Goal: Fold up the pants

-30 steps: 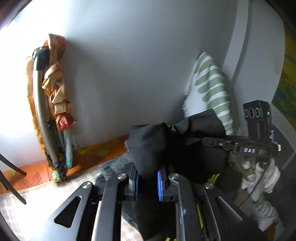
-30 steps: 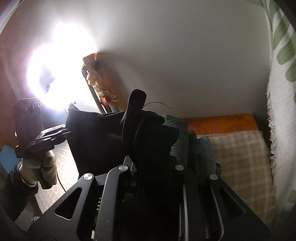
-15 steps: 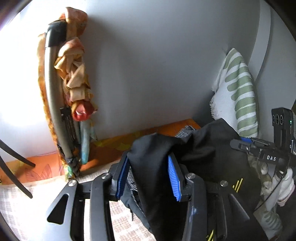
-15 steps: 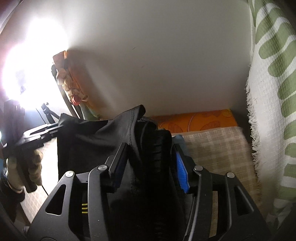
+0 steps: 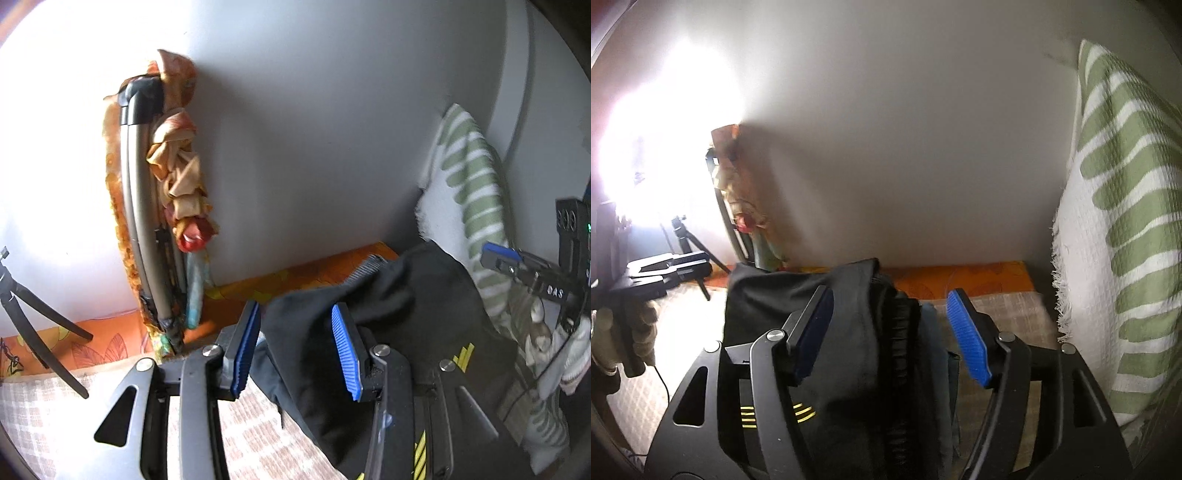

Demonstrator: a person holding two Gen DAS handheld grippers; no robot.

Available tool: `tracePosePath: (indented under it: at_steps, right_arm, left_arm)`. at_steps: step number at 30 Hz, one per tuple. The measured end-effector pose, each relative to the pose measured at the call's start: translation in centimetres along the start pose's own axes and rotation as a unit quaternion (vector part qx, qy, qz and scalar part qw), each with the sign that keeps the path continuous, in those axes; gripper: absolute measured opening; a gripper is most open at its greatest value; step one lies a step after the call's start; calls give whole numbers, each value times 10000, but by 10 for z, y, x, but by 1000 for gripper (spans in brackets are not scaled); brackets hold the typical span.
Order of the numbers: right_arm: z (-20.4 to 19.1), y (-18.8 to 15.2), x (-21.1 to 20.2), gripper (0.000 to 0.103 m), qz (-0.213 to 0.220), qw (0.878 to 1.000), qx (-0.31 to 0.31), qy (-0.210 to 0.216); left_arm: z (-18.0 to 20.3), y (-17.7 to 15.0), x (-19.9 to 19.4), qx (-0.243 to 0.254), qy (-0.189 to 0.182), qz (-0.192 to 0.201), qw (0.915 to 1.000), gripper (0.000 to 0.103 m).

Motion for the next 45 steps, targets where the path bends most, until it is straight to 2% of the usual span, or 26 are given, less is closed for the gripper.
tracePosePath:
  at_steps: [7, 14, 21, 26, 28, 29, 30, 32, 33, 45]
  right_arm:
    - [-21, -18, -25, 77, -62, 9999, 101, -14]
    - [-41, -41, -61, 95, 14, 9997, 42, -255]
    - [-55, -49, -103, 96, 189, 9991, 122, -348]
    - [-74, -60, -133, 96, 306, 9989, 79, -356]
    - [-81, -68, -145, 96, 335, 9987, 70, -374]
    - [-84, -72, -149, 96, 336, 9987, 66, -386]
    - [-88, -77, -154, 97, 328, 9986, 72, -398]
    - [-94, -86, -161, 99, 341, 9985, 111, -419]
    - [-98, -92, -164, 101, 347, 9984, 115, -432]
    - [-133, -136, -170, 102, 273, 9978, 130, -587]
  left_arm:
    - [33, -16, -32, 130, -232, -53, 9996, 38]
    - [63, -32, -78, 233, -281, 0, 9993, 38]
    - [80, -54, -126, 326, -102, 82, 9994, 38]
    - [83, -70, -156, 100, -109, 177, 9997, 38]
    - [87, -78, -168, 180, -29, 248, 9995, 38]
    - [89, -83, -175, 242, 11, 288, 9993, 42]
    - [90, -87, -180, 246, 25, 322, 9992, 54]
    - [91, -95, -190, 224, 61, 473, 9986, 70]
    - [92, -99, -194, 245, 81, 531, 9983, 73]
    - [84, -138, -204, 225, 111, 292, 9993, 74]
Point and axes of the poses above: each gripper's, at about its wrist camera, not at the fingertips, and x roughly the way its jaws point, z to its right, y to its top, the point moved 5 cm from there along x, roughly the way its jaws point, and after that the axes turned 10 degrees about z, right-handed, at the moved point
